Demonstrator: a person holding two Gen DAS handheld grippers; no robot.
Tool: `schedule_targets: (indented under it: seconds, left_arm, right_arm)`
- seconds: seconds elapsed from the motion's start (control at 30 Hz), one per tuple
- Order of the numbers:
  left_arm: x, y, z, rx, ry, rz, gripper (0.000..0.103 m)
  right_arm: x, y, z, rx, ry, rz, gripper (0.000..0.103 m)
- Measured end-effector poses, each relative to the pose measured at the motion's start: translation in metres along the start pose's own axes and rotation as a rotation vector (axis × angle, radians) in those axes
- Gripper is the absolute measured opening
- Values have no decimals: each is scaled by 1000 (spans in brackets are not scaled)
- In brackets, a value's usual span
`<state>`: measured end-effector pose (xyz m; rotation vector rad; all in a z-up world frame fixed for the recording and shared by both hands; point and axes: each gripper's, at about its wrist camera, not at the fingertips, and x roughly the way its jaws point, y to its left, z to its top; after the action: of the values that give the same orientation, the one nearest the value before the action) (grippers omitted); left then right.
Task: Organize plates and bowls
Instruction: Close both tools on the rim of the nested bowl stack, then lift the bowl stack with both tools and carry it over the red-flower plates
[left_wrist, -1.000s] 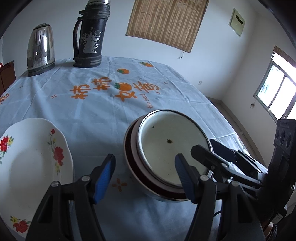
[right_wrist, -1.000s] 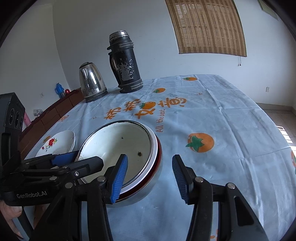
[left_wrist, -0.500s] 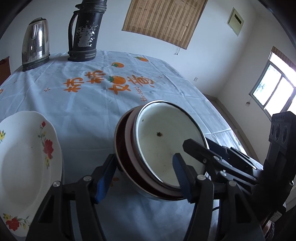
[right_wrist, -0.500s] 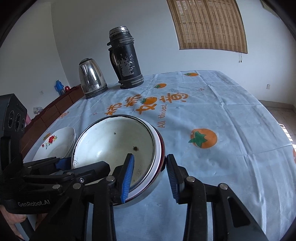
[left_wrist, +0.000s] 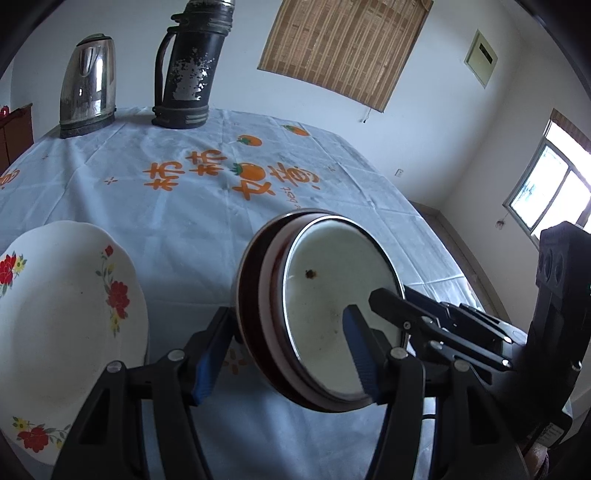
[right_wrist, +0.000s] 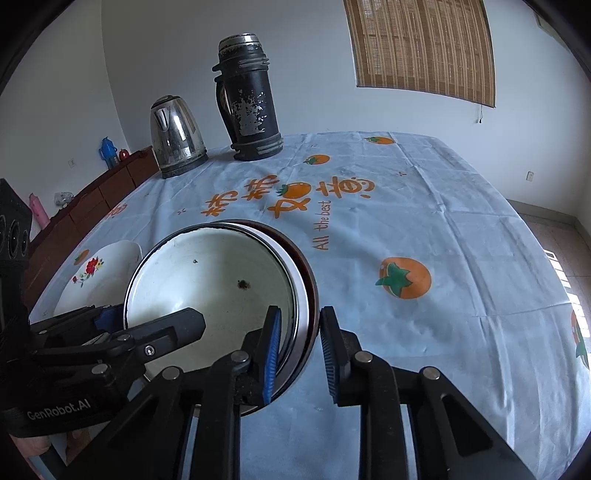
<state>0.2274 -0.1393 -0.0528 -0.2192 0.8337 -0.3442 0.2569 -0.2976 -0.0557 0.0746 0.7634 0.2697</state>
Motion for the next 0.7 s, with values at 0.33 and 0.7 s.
schedule_targets:
  seconds: [0.33, 0.7]
  left_arm:
    - [7, 6, 1, -13, 25, 37, 55]
    - [1, 18, 2, -95, 35, -29, 51]
  right_arm:
    - [4, 1, 9, -10, 28, 18, 17]
    - [22, 5, 37, -98, 153, 23, 17]
